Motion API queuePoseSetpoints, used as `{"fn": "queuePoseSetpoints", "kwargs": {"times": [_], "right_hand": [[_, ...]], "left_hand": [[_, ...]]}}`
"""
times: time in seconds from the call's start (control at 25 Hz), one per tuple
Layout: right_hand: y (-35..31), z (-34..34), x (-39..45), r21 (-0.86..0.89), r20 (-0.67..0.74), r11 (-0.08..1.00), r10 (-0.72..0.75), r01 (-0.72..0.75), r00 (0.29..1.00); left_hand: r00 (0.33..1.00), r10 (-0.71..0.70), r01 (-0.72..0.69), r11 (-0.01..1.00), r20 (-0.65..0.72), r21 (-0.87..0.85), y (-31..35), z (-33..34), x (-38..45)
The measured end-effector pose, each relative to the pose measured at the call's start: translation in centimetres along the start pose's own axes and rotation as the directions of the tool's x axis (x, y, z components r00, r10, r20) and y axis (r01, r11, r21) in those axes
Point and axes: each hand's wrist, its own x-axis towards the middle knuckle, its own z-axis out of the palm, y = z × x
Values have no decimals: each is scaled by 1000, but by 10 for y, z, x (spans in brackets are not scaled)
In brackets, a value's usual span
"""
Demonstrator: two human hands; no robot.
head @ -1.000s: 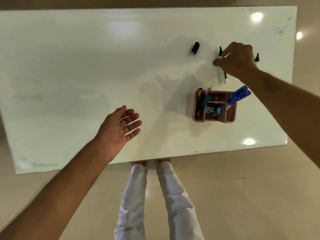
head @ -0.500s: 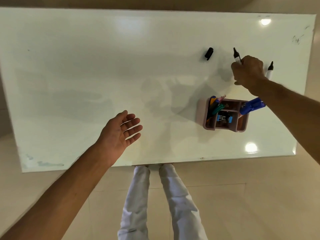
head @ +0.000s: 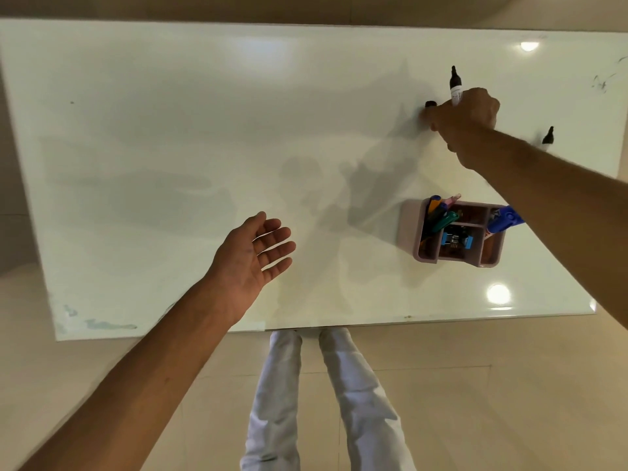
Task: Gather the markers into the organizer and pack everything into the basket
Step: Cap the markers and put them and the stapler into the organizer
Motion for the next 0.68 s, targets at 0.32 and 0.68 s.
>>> {"fn": "queuePoseSetpoints", "kwargs": {"times": [0.32, 0.68], "right_hand": [[-19, -2, -79, 205, 263, 965, -215, 163, 941], [-9, -6, -202, 249, 549, 938, -341, 241, 763]], "left_hand": [[1000, -5, 5, 1000, -4, 19, -3, -20, 1], [960, 157, -173, 984, 230, 51, 4, 13, -7]]}}
